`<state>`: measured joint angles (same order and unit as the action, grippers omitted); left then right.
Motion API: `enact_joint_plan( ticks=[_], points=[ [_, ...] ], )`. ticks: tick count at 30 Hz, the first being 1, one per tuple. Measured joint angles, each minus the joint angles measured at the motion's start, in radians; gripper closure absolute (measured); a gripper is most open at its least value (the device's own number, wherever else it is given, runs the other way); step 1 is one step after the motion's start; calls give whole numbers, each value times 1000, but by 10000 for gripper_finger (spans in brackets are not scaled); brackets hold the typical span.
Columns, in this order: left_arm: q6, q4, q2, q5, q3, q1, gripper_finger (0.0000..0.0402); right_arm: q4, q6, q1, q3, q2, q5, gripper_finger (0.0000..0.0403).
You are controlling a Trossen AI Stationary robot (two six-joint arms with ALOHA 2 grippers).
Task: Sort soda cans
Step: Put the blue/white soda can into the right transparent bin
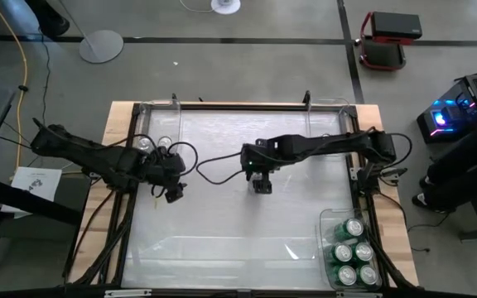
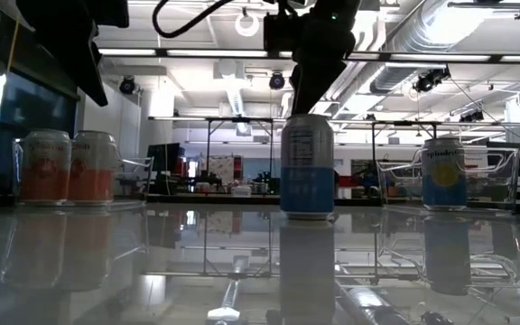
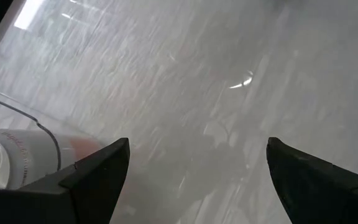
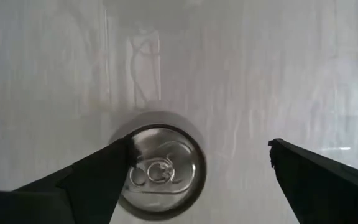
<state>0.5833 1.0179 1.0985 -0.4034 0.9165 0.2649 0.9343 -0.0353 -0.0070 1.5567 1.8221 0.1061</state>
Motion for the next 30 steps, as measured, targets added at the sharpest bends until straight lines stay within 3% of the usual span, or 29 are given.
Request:
enact_joint_plan(
  ticks=[4,9,13,22,26,30],
  points=[
    [-8,0,1,-2,0,0,46,4,-2,-15,-1,-22,-10,29],
    [-9,-1,1,-3,0,0,46,4,14,-10,-1,-28,-134,29],
    [-9,-5,1,-4,0,0,46,5,28,11,-1,5,-85,29],
    [-11,-30,1,-6,-1,0,46,10,35,32,-2,59,-77,30],
    [-11,-30,1,-5,-1,0,46,3,35,34,-2,64,-67,53],
    [-11,-33,1,-6,-1,0,46,8,35,34,-2,66,-64,103]
  ],
)
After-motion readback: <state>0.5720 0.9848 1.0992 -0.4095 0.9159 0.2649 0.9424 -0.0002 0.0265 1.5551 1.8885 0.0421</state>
